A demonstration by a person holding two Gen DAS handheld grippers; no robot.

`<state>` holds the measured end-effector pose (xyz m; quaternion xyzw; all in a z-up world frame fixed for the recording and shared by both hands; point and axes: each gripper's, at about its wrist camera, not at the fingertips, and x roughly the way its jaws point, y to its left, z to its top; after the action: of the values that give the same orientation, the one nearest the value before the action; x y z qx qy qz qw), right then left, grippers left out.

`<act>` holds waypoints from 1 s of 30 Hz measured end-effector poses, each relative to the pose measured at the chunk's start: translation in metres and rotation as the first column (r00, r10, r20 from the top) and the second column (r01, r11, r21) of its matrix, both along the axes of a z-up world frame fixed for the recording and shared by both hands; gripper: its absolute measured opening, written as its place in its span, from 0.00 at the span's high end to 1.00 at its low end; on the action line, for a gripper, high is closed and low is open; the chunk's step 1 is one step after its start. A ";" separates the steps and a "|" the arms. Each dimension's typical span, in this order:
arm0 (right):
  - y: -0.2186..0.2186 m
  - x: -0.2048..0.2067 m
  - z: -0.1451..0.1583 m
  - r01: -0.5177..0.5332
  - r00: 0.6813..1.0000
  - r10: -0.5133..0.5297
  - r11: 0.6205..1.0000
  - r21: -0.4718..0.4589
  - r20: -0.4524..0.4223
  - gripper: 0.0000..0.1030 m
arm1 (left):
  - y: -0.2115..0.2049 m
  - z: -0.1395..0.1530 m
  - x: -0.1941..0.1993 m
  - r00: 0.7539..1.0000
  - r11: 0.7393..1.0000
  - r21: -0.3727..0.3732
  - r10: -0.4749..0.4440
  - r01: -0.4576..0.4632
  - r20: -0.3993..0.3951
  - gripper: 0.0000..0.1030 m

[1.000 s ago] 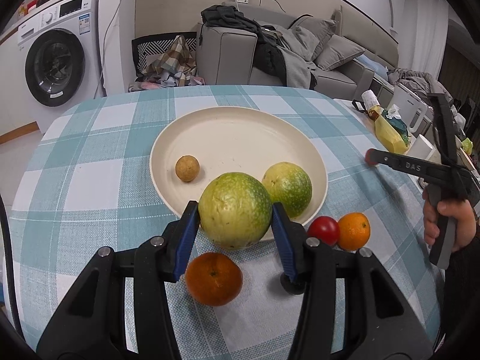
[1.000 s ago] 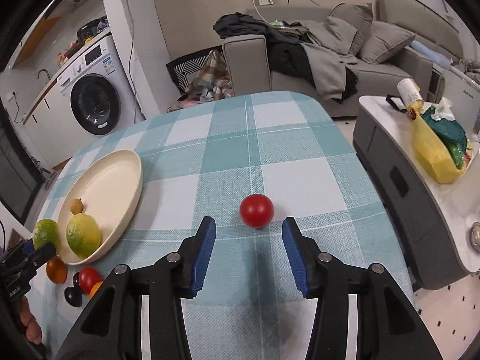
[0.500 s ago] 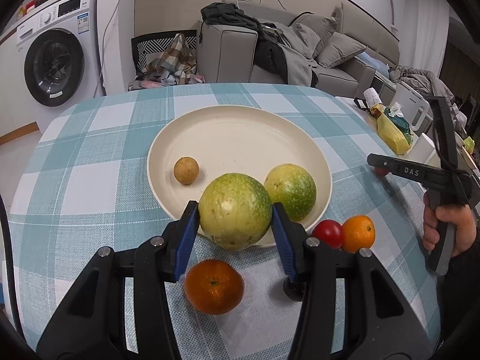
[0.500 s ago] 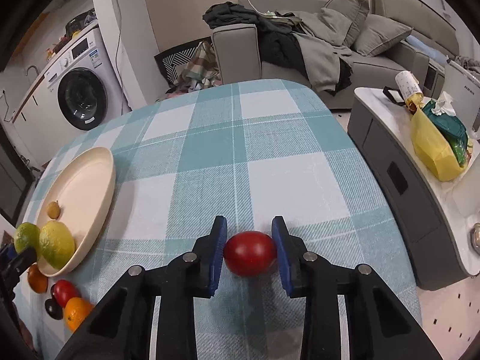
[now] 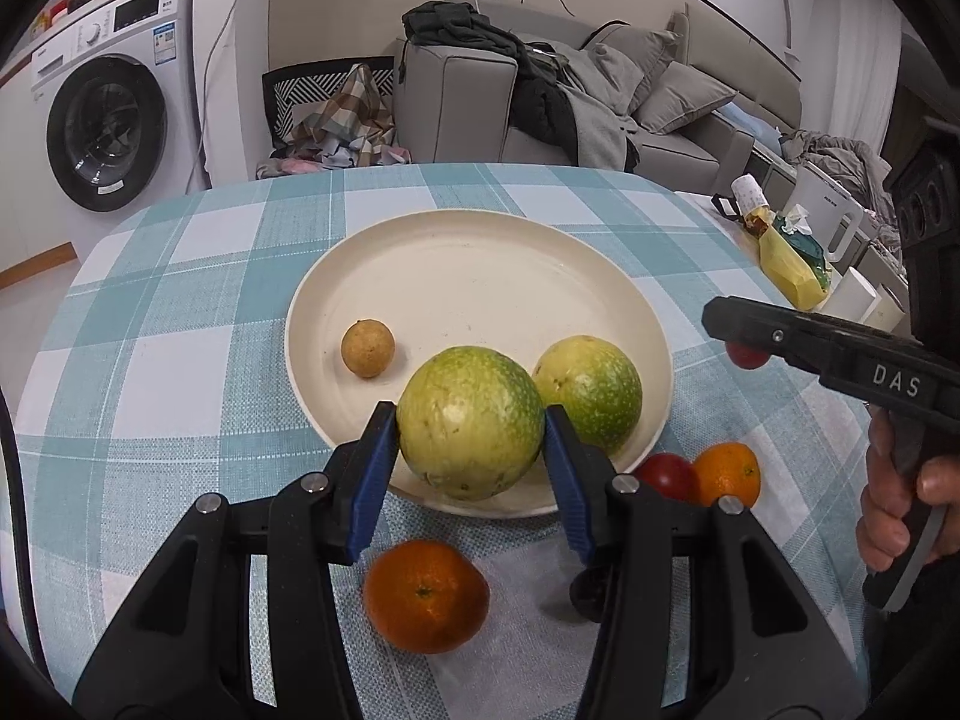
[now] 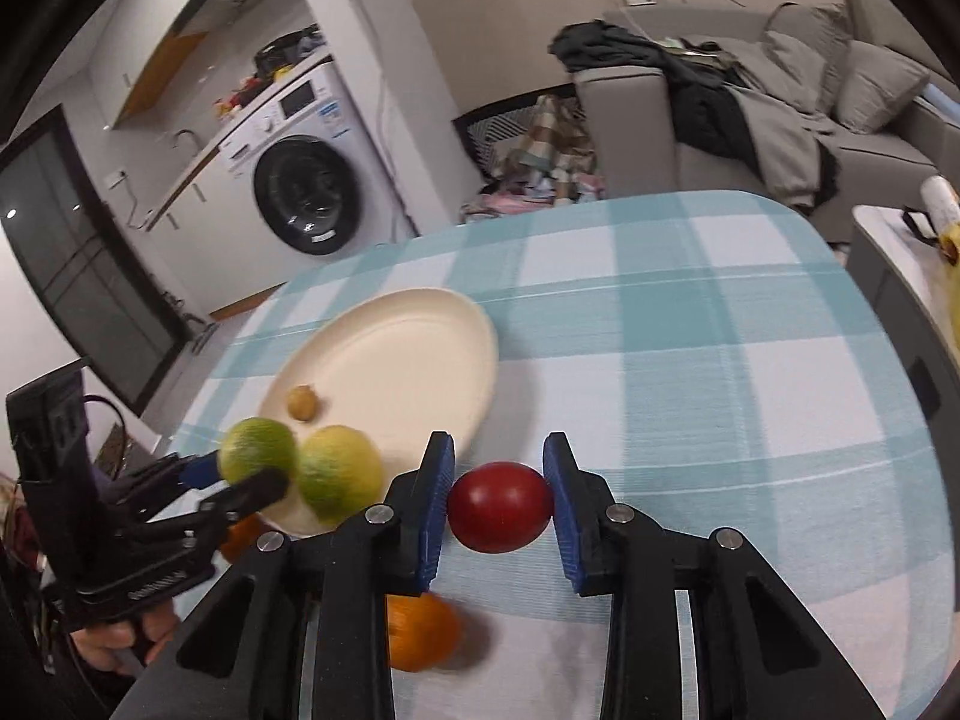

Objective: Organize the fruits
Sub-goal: 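Set yellow-green fruit on the plate with left tool while right tool drops the tomato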

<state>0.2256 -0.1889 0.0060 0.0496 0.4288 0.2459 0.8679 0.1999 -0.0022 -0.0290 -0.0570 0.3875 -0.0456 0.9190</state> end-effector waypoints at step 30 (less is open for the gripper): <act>0.045 0.016 -0.015 -0.040 0.998 0.042 0.999 0.031 -0.038 0.58 | 0.007 0.001 -0.003 1.000 1.000 -0.028 -0.005 0.005 0.012 0.37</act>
<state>0.2415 -0.1441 -0.0090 0.0587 0.4425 0.2691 0.8534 0.1974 0.0049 -0.0279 -0.0684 0.3816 -0.0537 0.9202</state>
